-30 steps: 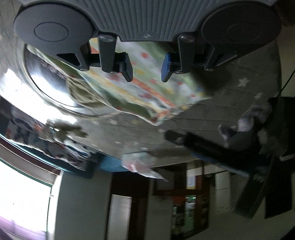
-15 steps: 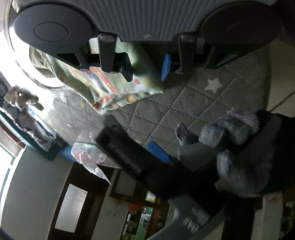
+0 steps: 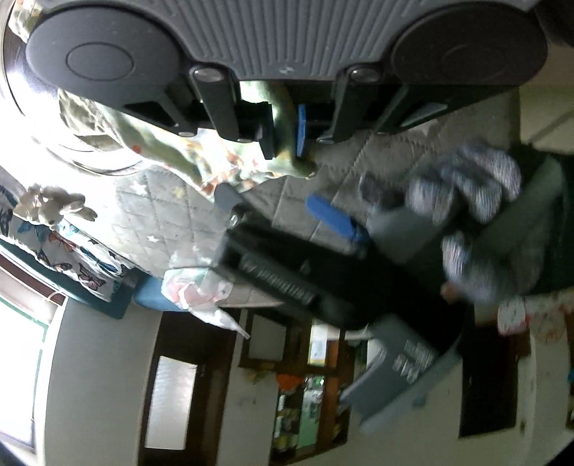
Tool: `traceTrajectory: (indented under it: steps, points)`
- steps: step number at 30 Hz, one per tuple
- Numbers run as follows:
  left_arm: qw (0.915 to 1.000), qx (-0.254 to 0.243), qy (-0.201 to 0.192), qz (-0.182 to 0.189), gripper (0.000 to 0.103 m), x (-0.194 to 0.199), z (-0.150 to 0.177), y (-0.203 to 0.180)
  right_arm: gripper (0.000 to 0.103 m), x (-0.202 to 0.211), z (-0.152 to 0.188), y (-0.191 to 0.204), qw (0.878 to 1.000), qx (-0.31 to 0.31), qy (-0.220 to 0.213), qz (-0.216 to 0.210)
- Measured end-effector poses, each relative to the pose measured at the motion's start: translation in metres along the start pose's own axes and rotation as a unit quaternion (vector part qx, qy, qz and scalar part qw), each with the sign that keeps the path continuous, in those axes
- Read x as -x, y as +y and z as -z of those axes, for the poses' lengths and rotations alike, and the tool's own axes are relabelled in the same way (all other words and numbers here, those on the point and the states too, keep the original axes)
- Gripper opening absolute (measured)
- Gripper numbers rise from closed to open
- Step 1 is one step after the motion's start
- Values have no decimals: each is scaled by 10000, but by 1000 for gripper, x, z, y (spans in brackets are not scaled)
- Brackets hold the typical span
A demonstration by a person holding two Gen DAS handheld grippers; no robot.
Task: Fold clothes
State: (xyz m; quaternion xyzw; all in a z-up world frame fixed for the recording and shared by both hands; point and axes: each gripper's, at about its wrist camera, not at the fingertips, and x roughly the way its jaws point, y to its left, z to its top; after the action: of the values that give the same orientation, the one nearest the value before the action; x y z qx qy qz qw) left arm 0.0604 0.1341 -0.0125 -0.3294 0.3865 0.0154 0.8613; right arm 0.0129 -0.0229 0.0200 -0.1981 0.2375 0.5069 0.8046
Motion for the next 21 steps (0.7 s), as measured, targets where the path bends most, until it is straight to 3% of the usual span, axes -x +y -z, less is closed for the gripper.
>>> traceTrajectory:
  steps: [6, 8, 11, 13, 16, 21]
  points:
    - [9975, 504, 252, 430, 88, -11, 1, -4, 10, 19, -1, -15, 9993, -254, -256, 13]
    - [9971, 547, 273, 458, 79, -13, 1, -6, 10, 19, 0, -15, 9993, -270, -272, -17]
    - [9958, 637, 390, 524, 53, -19, 2, -5, 10, 17, 3, -13, 9994, -238, -250, -80]
    - [9944, 760, 476, 557, 28, -24, 5, -1, 10, 16, 6, -12, 9994, -234, -239, -106]
    - [9931, 900, 459, 595, 19, -25, 7, 6, 11, 17, 8, -14, 9990, -336, -228, -181]
    - [9924, 943, 442, 655, 16, -24, 9, 12, 15, 36, 20, -31, 9971, -720, -222, -42]
